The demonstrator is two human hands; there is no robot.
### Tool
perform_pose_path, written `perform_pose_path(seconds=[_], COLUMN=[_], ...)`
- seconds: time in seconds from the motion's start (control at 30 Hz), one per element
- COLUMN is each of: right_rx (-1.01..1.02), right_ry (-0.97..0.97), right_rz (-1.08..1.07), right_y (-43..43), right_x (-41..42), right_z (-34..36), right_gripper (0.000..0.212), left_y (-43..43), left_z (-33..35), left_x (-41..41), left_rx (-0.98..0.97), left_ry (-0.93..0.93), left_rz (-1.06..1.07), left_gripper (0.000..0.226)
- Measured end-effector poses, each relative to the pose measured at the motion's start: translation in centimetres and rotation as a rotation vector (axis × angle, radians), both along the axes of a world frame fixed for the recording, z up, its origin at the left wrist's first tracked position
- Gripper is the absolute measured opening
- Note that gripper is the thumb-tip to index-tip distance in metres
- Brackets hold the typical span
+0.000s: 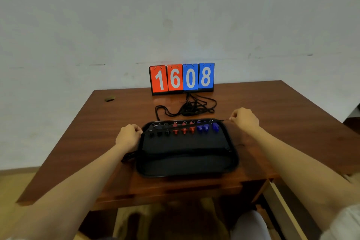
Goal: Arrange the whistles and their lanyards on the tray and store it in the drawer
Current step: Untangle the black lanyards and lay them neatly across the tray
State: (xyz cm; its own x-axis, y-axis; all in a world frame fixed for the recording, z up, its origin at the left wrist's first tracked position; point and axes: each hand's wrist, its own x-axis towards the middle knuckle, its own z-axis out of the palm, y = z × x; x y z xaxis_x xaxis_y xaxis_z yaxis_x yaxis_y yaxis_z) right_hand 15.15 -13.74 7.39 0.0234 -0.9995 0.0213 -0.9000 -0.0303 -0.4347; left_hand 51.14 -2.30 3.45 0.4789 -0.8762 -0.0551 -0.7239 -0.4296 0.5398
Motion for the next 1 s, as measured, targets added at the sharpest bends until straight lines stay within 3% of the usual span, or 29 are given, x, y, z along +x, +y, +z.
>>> perform_pose_path(seconds=[0.17, 0.4, 1.0], right_rx=[0.079, 0.178, 0.199], right_ry=[0.010, 0.003, 0.082], right_rz=[-0.002, -0.030, 0.042], right_y=[1.5, 2.8, 4.0], right_x=[-0.6, -1.4, -2.6], right_z=[-1.9, -3.0, -4.4], right_gripper=[0.018, 0.012, 0.012], left_y=[1.3, 2.7, 3.3], left_z=[-1.1, -2.2, -3.3], left_x=[-0.5, -1.0, -2.8], left_rx=[-0.011, 0.005, 0.149], left_ry=[0.019, 0.025, -0.277], left_rz=[0.005, 0.001, 0.014], left_gripper=[0.010, 0.019, 0.019])
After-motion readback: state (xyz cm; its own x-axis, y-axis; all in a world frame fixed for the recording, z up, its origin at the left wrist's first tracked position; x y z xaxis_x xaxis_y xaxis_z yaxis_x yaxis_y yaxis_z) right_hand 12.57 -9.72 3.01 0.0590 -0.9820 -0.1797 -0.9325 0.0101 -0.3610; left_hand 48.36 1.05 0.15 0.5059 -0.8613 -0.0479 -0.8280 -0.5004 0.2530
